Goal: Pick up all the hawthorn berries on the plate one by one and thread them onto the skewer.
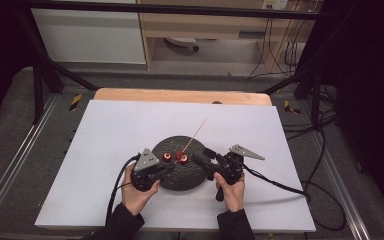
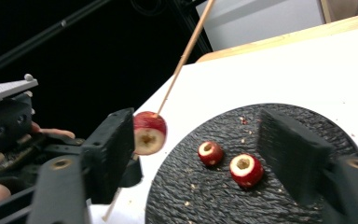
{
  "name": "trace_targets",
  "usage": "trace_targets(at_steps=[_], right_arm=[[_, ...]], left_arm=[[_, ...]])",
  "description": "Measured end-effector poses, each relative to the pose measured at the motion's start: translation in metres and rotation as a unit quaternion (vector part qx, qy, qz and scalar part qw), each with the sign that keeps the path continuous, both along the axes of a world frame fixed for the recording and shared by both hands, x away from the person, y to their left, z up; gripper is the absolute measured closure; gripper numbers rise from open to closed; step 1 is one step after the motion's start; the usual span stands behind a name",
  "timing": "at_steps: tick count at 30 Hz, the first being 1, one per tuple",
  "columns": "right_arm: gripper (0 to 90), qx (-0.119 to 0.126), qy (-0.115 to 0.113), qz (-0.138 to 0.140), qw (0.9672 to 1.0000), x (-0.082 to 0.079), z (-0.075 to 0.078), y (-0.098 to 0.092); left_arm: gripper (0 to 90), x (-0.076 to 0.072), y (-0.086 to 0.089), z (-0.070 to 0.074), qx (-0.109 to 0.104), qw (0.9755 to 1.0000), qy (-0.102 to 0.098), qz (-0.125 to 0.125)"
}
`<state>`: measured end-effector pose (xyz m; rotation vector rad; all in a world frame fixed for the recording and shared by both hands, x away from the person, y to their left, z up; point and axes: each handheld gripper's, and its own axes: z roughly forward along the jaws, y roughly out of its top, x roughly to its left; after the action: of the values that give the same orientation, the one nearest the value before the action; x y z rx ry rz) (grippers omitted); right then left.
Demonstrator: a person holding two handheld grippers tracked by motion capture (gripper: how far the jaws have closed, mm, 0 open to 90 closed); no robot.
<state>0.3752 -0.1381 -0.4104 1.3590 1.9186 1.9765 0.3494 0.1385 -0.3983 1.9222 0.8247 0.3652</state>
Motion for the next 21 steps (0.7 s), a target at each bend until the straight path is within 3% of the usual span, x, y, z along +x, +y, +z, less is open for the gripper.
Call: trace_targets(at_steps=[6,9,18,21], right_arm=[[8.8,-0.057,0.007,0.020,0.9982,0.002,0.000,-0.004],[5.8,-0.086,0.012,0.028,0.9958,0.002,-0.002,-0.005],[1.5,-0.149,0.038,0.047,0.9870,0.006,-0.007,-0.004],[1.1,-0.178,0.042,0.052,0.9818,0.009,-0.005,0.000]], left_arm=[[88.4,-0.006,0.020,-0.004,0.003,1.0000,0.005,0.003],[88.4,-0.009,0.030,-0.009,0.005,0.9999,0.011,0.005],[88.4,-0.015,0.061,-0.022,0.010,0.9995,0.024,0.016],[88.4,-0.017,0.068,-0.024,0.011,0.9995,0.025,0.017]])
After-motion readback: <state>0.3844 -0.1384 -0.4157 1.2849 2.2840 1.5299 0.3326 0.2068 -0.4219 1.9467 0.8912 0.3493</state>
